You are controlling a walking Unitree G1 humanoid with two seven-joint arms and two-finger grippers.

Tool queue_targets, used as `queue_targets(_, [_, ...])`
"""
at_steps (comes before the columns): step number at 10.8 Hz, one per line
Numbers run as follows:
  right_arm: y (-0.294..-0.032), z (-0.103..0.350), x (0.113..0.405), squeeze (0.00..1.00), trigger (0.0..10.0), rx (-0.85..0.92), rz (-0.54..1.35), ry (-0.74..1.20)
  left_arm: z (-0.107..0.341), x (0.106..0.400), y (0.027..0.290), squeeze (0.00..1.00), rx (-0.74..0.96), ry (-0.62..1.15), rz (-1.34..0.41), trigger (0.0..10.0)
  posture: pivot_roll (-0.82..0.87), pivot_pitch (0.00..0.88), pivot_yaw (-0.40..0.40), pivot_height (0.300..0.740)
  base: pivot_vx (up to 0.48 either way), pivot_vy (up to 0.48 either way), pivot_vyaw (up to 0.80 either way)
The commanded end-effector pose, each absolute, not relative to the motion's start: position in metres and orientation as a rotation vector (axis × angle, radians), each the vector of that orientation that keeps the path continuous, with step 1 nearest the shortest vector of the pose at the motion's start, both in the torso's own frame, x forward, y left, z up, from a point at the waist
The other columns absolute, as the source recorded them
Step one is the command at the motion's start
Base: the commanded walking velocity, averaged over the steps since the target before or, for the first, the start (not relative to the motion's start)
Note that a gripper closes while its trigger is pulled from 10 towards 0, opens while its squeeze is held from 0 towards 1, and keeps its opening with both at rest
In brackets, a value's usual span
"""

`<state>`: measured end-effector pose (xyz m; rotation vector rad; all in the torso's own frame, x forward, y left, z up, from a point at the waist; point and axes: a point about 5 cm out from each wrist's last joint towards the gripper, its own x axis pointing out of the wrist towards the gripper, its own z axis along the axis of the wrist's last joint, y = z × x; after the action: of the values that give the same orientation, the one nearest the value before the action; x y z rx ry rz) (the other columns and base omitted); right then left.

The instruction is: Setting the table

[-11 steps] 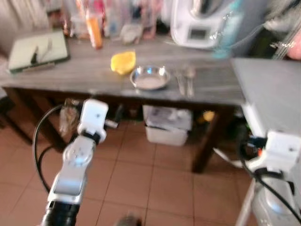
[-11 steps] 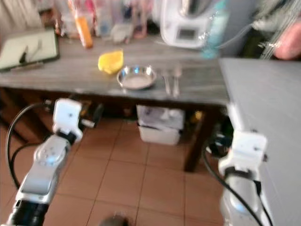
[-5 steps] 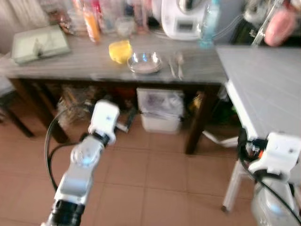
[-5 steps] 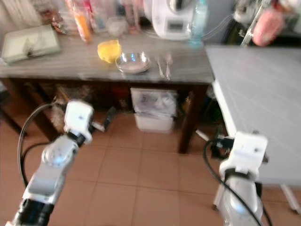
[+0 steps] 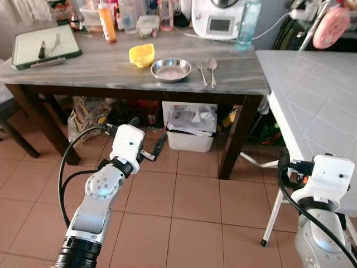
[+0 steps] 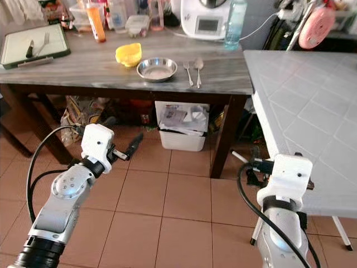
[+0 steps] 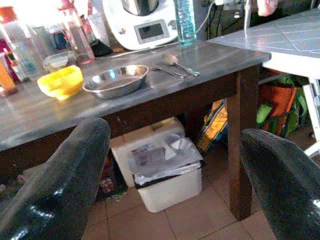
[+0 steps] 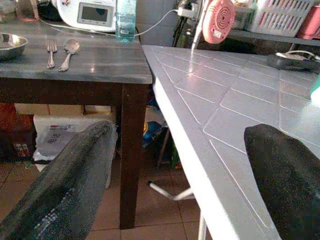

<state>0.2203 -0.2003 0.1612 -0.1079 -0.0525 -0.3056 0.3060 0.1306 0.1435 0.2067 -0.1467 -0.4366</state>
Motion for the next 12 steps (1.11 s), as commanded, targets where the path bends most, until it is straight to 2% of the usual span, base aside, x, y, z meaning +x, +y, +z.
queue_targets(1, [-0.1987,0.1593,0.2215,1.00,10.0,-0.105,-0.296,-0.045,0.1437,0.3053,0.1282,0.00,0.206,-0.146,-0.452,10.0,0.10,0.113,0.006,0.740,0.000,0.000,0.00])
queue_targets(12, [-0.1971,0.1563,0.2281,1.00,10.0,-0.107,-0.284,-0.041,0.1412,0.3089,0.1198,0.00,0.185,-0.137,-0.500,10.0,0.11,0.096,0.006,0.740,0.000,0.000,0.00])
